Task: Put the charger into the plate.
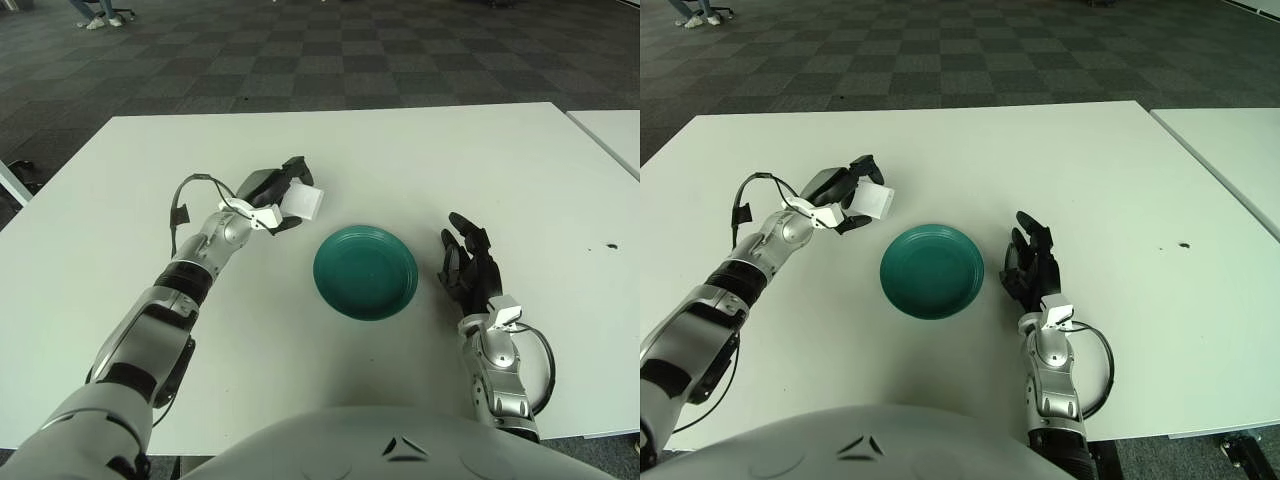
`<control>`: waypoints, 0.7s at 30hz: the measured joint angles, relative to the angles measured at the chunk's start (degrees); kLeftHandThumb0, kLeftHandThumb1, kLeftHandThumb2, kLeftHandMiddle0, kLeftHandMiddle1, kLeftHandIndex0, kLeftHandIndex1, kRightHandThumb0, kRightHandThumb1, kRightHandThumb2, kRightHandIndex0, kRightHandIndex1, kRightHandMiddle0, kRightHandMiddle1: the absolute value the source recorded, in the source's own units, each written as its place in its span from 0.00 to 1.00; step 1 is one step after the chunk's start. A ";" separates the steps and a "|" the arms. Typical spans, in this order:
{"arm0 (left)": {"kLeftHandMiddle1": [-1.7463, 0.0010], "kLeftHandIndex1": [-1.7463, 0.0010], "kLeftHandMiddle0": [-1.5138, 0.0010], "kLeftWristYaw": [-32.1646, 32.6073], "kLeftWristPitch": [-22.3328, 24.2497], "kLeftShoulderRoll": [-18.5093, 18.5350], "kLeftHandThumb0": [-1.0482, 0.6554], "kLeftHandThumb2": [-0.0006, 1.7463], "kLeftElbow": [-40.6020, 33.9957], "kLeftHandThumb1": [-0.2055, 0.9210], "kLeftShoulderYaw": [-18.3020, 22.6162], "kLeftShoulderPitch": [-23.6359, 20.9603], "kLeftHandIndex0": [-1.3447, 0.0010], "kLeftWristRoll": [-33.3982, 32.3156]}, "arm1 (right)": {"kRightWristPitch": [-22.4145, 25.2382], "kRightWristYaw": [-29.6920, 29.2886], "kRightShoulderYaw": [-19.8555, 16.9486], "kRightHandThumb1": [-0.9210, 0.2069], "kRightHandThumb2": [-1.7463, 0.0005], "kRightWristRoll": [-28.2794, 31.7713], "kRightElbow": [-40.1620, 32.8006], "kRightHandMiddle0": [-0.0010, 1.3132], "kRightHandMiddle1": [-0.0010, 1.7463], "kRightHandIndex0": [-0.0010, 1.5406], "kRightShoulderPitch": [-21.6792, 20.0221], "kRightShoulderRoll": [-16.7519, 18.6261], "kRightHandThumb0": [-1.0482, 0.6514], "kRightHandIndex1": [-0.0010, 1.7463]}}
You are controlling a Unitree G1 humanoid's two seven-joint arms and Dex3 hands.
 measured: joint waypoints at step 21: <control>0.00 0.00 0.22 -13.31 3.43 -1.27 0.34 0.73 -29.54 0.49 -0.10 13.83 0.57 -5.90 | -0.19 -1.20 1.11 0.00 0.57 -1.46 0.67 0.00 0.31 0.18 0.07 0.02 0.19 0.00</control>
